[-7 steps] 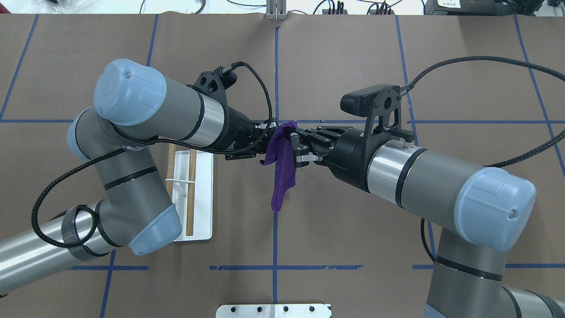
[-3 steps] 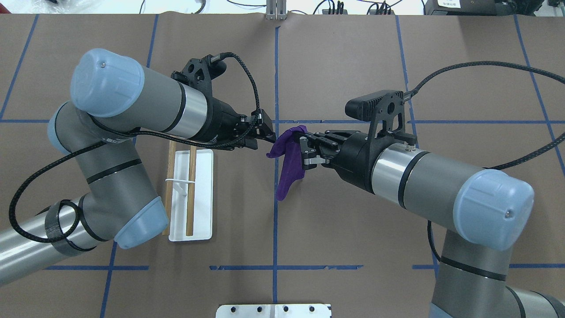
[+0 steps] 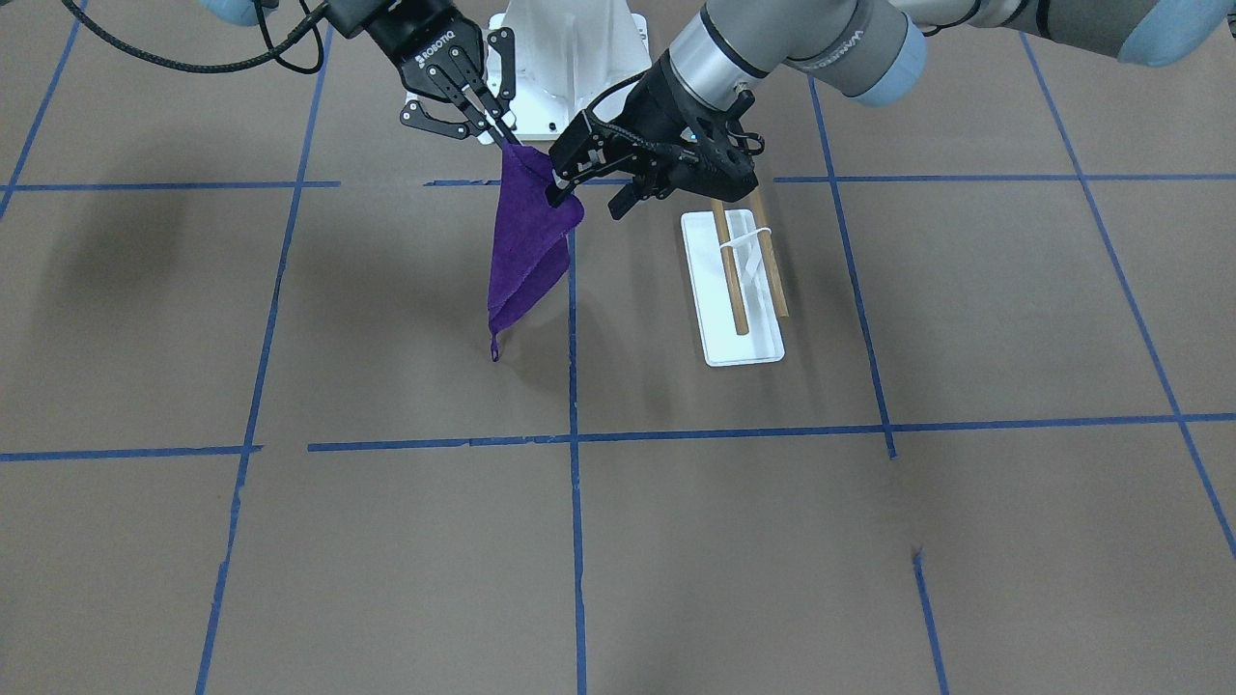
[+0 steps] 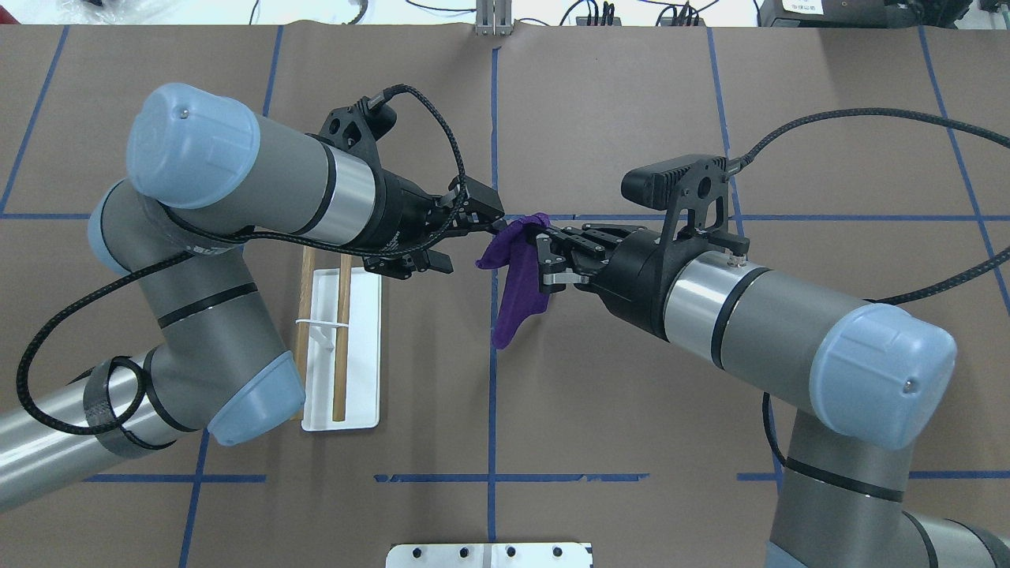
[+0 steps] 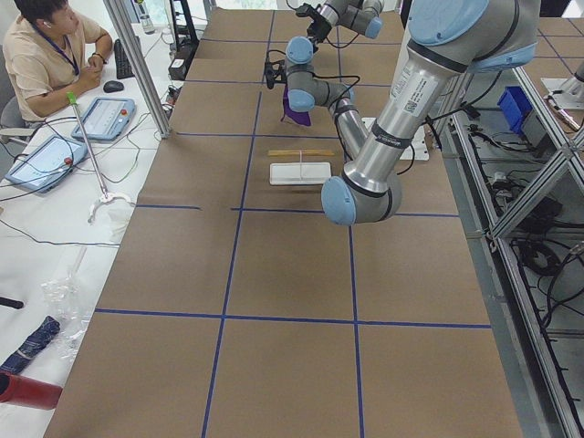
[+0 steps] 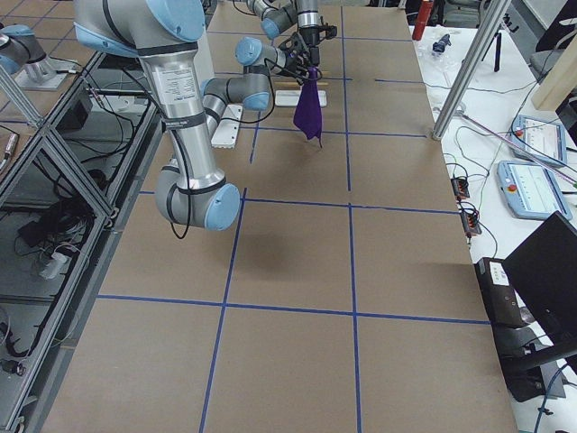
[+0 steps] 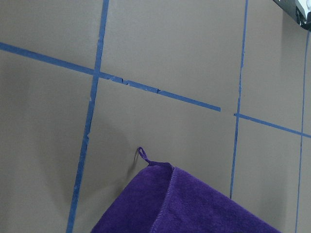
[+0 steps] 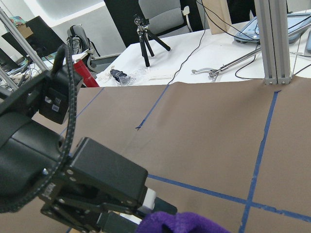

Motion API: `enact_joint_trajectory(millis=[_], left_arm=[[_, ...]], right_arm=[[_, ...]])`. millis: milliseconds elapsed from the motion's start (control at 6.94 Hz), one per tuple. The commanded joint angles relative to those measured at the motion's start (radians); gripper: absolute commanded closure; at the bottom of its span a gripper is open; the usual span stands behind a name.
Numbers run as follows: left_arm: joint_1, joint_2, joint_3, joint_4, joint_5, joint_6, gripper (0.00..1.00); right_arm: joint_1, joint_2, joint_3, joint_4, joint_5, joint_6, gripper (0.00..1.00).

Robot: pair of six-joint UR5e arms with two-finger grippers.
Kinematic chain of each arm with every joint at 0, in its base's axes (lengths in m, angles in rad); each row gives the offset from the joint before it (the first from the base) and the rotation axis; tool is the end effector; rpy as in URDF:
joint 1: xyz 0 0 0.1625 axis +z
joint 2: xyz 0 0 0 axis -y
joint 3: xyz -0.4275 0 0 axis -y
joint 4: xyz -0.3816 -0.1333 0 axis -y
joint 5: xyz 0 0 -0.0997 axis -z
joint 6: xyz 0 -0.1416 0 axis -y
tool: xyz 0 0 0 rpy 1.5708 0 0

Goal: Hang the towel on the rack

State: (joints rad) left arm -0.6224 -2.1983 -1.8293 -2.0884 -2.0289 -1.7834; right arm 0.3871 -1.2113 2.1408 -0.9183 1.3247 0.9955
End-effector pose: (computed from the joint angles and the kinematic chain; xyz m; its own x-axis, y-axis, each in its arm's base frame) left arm 0.4741 -0.4271 0.1358 0.0966 -0.3022 -0.9483 0.1933 0.9403 -0.2800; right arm -0.4134 -0.3498 0.1557 0.3132 -0.4422 0.8405 -0.5021 0.6741 0.5418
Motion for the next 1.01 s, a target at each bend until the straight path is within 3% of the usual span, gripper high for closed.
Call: enact_joint_trajectory(millis=[0,288,864], left_arm=[[-0.002,-0.008,-0.005,0.069,0.004,-0.222,0.14],[-0.002,-0.064,-0.007,0.116,0.024,-0.359,0.18],[-0.002,-0.077,-0.004,0.105,0.064,-0.452,1.00]], right_arm=[[-0.001,0.004,0.002,0.004,-0.048,0.002,1.00],[-0.001,0.012,0.001,0.006,-0.073,0.002,1.00],[-0.002,0.013,0.001,0.006,-0.073,0.002,1.00]])
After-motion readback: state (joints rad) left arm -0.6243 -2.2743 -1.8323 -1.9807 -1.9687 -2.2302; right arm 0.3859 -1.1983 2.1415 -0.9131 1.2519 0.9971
